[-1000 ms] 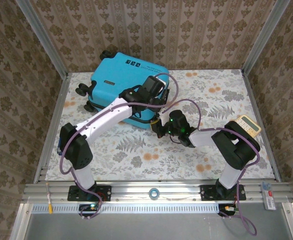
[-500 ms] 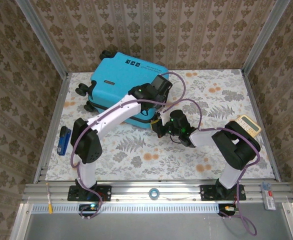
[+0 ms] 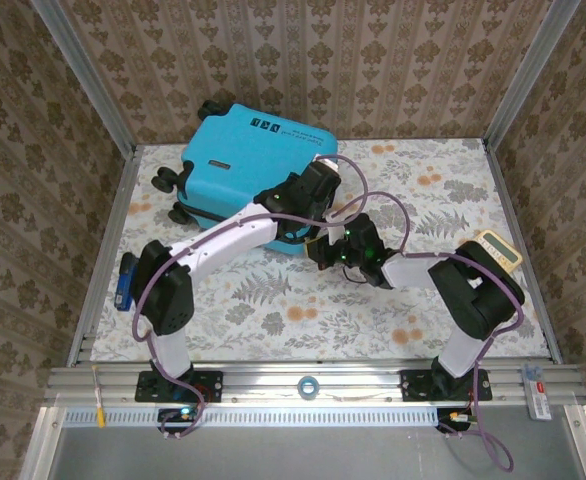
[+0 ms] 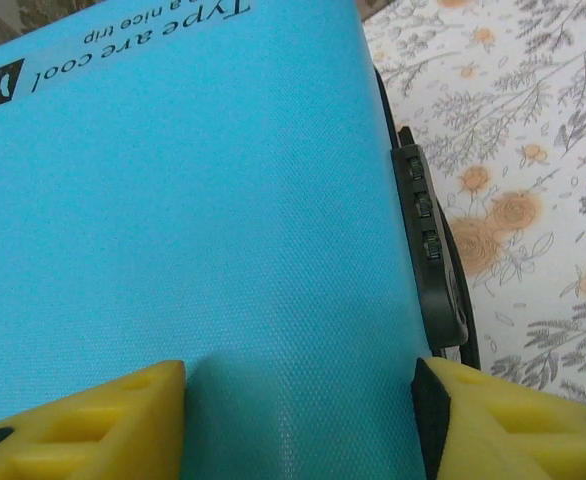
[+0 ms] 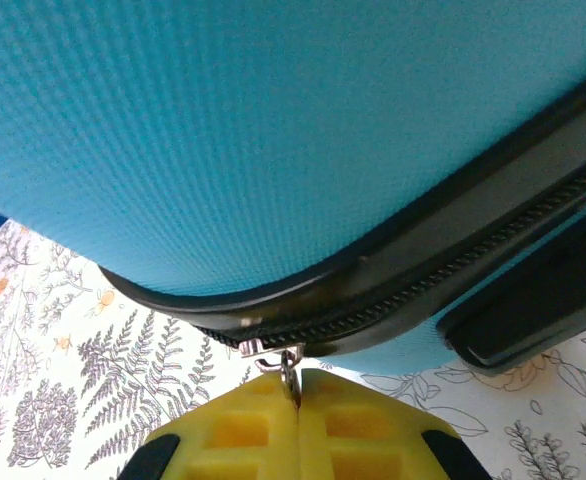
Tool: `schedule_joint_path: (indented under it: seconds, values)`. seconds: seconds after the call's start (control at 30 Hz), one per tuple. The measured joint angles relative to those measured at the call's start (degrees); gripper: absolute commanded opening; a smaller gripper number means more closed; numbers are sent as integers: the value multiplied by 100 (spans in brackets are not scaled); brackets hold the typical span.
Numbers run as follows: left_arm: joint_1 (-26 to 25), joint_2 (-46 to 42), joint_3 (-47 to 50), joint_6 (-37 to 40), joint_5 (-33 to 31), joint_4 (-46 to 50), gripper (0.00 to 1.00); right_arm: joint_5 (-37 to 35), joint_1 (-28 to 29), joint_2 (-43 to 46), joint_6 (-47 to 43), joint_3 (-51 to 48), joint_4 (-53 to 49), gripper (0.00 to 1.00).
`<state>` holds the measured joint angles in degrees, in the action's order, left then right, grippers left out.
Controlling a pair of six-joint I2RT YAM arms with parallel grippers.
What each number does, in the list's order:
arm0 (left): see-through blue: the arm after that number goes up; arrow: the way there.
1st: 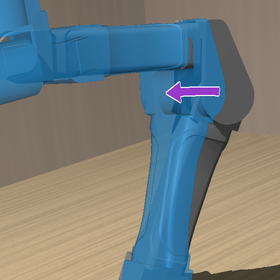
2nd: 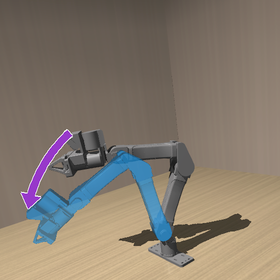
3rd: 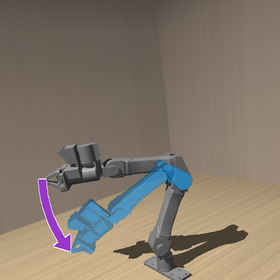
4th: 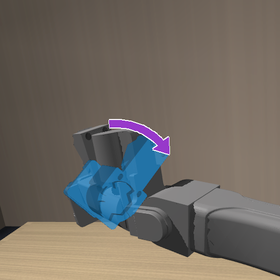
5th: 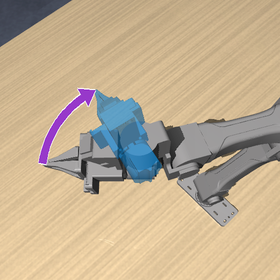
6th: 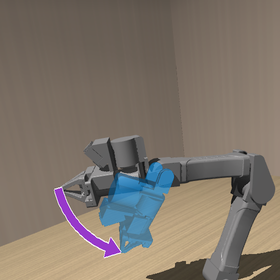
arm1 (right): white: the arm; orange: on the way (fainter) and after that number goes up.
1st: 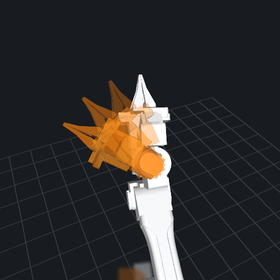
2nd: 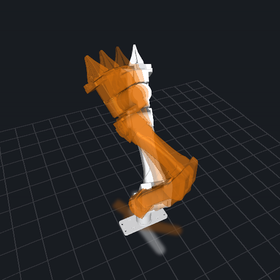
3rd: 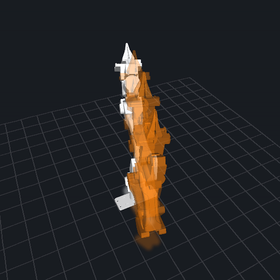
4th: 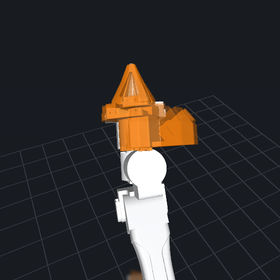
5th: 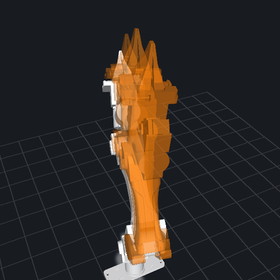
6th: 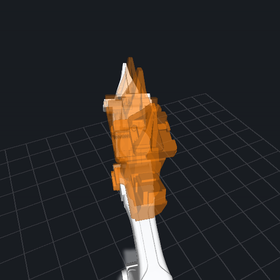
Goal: Pack the luggage
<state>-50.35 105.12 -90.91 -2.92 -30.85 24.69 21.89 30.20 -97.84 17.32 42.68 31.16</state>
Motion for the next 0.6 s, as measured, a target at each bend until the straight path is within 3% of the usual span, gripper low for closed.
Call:
schedule_joint_path:
  seconds: [0.27, 0.6]
  values:
    - [164, -192, 396, 127, 409, -597, 57, 605, -734, 9, 92, 728, -1344, 0]
    - [221, -332, 682, 306, 649, -986, 55, 654, -1003, -273, 42, 1327, -1987, 0]
